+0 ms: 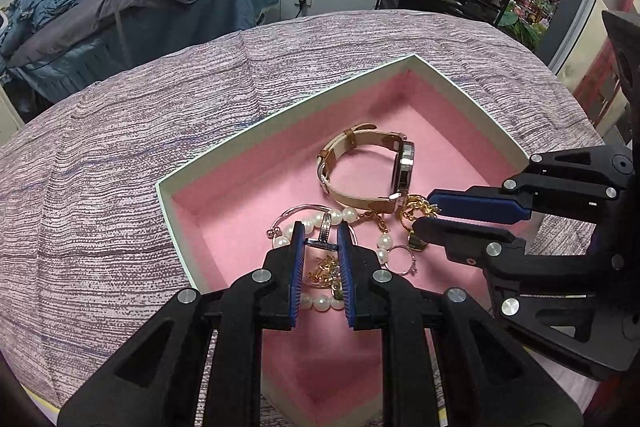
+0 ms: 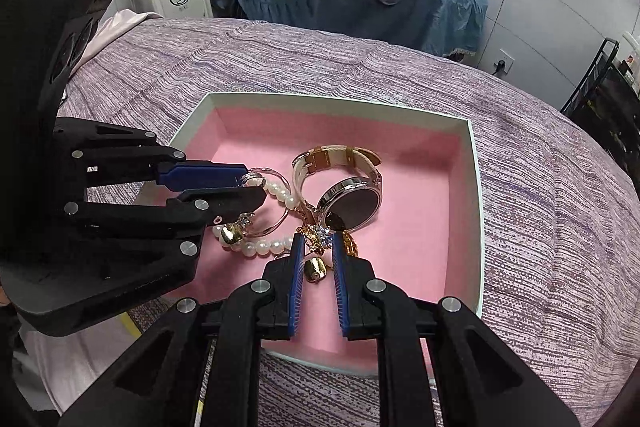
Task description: Organize jewelry
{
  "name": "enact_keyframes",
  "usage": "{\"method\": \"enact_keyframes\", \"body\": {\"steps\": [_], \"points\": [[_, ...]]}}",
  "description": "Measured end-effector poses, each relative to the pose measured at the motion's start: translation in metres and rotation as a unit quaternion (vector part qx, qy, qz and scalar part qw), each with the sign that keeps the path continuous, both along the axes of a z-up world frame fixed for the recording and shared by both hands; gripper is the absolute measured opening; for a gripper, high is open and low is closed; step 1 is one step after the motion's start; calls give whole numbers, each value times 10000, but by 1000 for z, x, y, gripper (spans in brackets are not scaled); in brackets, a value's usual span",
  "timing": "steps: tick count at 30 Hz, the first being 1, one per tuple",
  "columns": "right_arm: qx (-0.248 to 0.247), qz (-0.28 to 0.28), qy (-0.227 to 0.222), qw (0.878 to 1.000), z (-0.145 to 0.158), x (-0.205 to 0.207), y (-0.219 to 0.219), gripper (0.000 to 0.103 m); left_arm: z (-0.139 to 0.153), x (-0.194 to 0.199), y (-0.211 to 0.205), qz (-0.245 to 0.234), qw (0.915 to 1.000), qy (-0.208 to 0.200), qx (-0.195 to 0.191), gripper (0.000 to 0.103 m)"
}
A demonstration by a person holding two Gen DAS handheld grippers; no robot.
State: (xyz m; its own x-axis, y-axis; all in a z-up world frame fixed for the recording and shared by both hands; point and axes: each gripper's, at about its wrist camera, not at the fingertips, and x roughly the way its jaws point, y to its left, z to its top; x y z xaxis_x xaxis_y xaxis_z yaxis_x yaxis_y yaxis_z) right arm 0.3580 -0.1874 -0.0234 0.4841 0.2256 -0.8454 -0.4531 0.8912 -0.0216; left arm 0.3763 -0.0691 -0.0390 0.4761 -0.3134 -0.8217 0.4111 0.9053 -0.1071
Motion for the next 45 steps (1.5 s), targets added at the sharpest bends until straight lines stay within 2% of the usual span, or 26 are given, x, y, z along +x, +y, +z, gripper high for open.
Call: {"method": "enact_keyframes", "body": {"steps": [13, 18, 19, 20, 21, 22, 23, 24, 26, 28, 31, 33, 37, 45], "points": [[-99, -49, 16, 9999, -9, 0, -1, 14, -2, -3, -1, -54, 9999, -117, 92, 17], [-223, 27, -224, 9995, -2, -8, 1, 21, 14, -13, 5, 21, 9994, -329, -81, 20], [-223, 10, -304, 9993, 1, -11, -1, 22, 19, -16, 8, 54, 9991, -398, -121, 30], [-191, -12, -380, 9991, 4, -14, -3, 25, 24, -20, 11, 105, 9985, -509, -165, 45], [-153, -28, -449, 9989, 8, -17, -5, 27, 30, -25, 14, 178, 9976, -637, -206, 52], [-110, -38, -538, 9985, 13, -21, -6, 34, 37, -31, 19, 263, 9963, -777, -258, 63], [-75, -46, -626, 9980, 17, -26, -8, 44, 41, -36, 22, 309, 9953, -862, -304, 68], [-40, -67, -732, 9973, 22, -31, -10, 49, 46, -42, 26, 356, 9942, -946, -359, 71], [32, -133, -936, 9955, 31, -44, -14, 65, 54, -55, 33, 501, 9912, -1153, -426, 86], [195, -207, -1087, 9937, 39, -57, -20, 78, 59, -69, 39, 617, 9881, -1319, -497, 92], [487, -297, -1217, 9909, 48, -78, -29, 85, 62, -91, 44, 642, 9865, -1389, -591, 94], [584, -368, -1332, 9887, 51, -91, -34, 89, 63, -107, 48, 707, 9846, -1466, -639, 97], [704, -523, -1578, 9836, 57, -117, -44, 94, 65, -138, 54, 796, 9804, -1594, -837, 97], [703, -775, -2211, 9696, 58, -173, -57, 96, 59, -195, 48, 850, 9744, -2016, -519, 97]]}}
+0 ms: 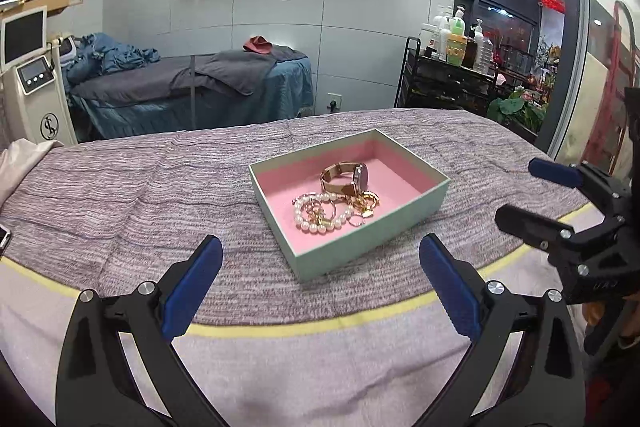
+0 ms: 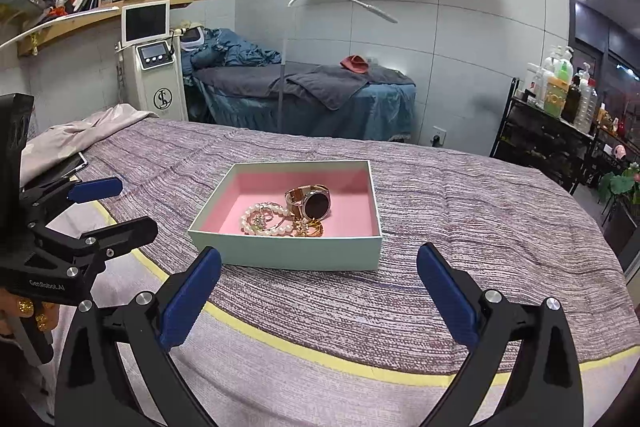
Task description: Organize jewelry
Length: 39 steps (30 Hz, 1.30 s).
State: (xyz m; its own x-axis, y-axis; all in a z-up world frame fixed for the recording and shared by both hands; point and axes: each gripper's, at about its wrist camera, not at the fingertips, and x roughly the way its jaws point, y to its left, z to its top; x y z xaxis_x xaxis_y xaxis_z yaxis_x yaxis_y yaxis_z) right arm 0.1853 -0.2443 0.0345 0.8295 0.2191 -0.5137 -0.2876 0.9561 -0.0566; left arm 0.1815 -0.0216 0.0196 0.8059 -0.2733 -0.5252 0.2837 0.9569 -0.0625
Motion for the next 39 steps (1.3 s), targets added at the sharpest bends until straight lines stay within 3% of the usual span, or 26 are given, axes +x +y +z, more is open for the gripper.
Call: {"method": "enact_keyframes", "body": {"steps": [11, 16, 32, 39], "points": [[-222, 33, -561, 9982, -6, -56, 9, 96, -20, -43, 12, 393, 9987, 161, -278, 97], [-252, 50, -610, 9978, -8, -67, 14, 96, -24, -56, 10, 449, 9989, 53, -102, 97], [-64, -215, -803, 9965, -13, -93, 1, 96, -16, -87, 3, 589, 9966, -583, 41, 97], [0, -389, -898, 9952, -14, -104, -8, 96, -15, -103, 0, 619, 9958, -673, 38, 97]]}}
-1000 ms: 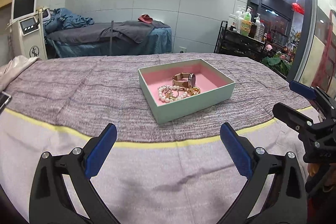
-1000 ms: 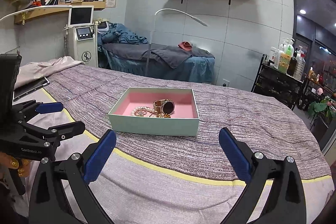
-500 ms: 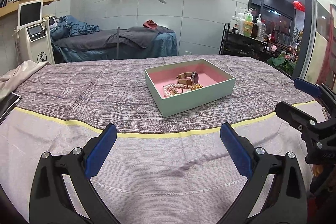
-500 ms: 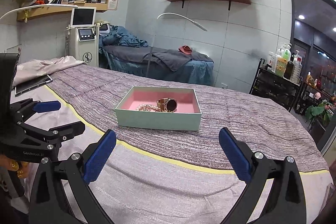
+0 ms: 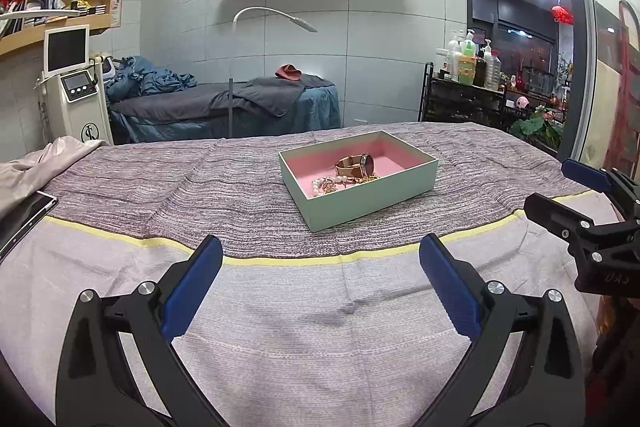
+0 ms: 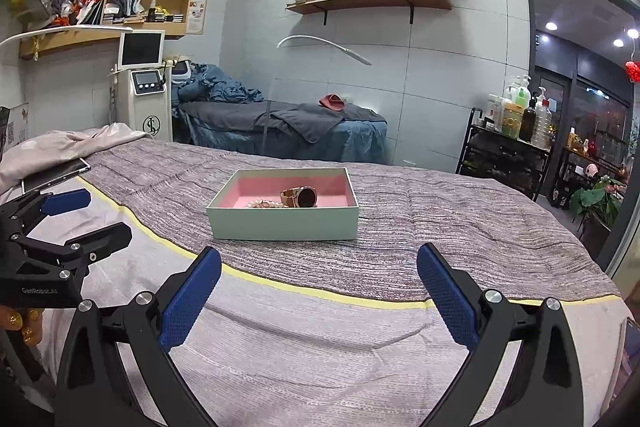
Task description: Organize jewelry
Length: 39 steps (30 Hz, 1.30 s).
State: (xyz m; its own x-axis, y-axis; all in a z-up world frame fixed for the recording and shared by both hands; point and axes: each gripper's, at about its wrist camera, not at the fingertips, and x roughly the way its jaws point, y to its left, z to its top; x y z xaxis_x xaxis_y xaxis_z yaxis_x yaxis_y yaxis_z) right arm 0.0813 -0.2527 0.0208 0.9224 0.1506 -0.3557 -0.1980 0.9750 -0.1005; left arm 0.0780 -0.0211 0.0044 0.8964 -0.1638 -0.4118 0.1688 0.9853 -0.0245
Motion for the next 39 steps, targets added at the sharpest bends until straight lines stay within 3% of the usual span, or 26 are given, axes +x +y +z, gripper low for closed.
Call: {"method": "enact_keyframes", "body": {"steps": [39], "points": [[3, -70, -76, 9999, 4, -7, -1, 96, 3, -7, 9, 282, 9995, -66, -160, 97]]}}
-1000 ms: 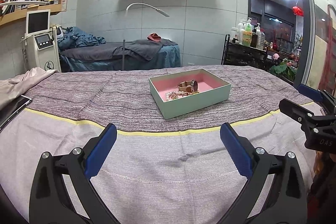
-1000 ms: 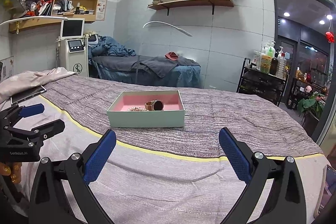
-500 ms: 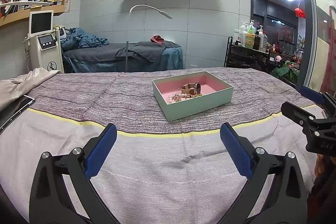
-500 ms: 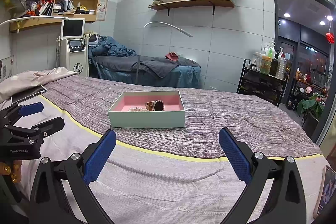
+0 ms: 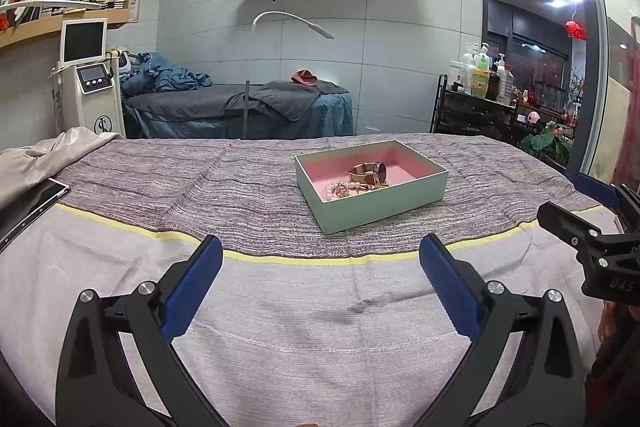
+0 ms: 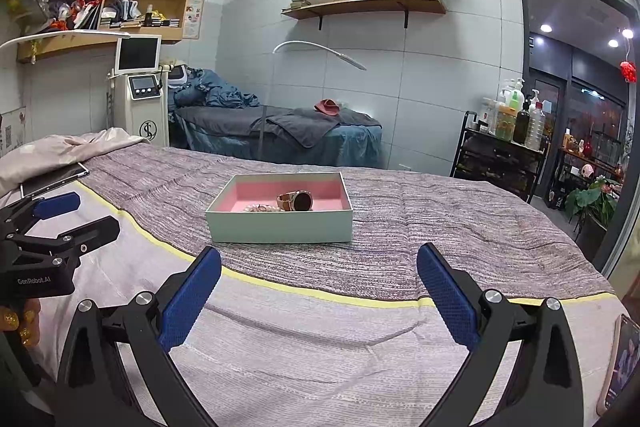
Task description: Organize jewelry
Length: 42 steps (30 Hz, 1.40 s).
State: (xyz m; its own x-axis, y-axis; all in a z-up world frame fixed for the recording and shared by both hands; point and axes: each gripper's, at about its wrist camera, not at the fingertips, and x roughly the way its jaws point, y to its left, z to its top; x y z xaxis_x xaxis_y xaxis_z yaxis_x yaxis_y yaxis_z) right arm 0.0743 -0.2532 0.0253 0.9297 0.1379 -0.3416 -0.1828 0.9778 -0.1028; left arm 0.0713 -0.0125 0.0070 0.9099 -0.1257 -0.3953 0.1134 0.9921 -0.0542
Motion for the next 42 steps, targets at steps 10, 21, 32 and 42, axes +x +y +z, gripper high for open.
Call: {"method": "enact_keyframes", "body": {"steps": [10, 21, 32, 42], "points": [[-1, -8, 34, 10000, -2, 0, 0, 96, 0, -4, -4, -42, 10000, -68, 47, 97], [-5, -11, 48, 10000, -3, -1, 0, 96, 3, -7, -11, -134, 9998, -111, 52, 97], [-7, -8, 81, 10000, -5, -1, 1, 96, 4, -6, -15, -176, 9997, -141, 77, 97], [-14, -18, 141, 9999, -9, 0, 1, 96, 5, -4, -18, -260, 9996, -108, 82, 97]]}}
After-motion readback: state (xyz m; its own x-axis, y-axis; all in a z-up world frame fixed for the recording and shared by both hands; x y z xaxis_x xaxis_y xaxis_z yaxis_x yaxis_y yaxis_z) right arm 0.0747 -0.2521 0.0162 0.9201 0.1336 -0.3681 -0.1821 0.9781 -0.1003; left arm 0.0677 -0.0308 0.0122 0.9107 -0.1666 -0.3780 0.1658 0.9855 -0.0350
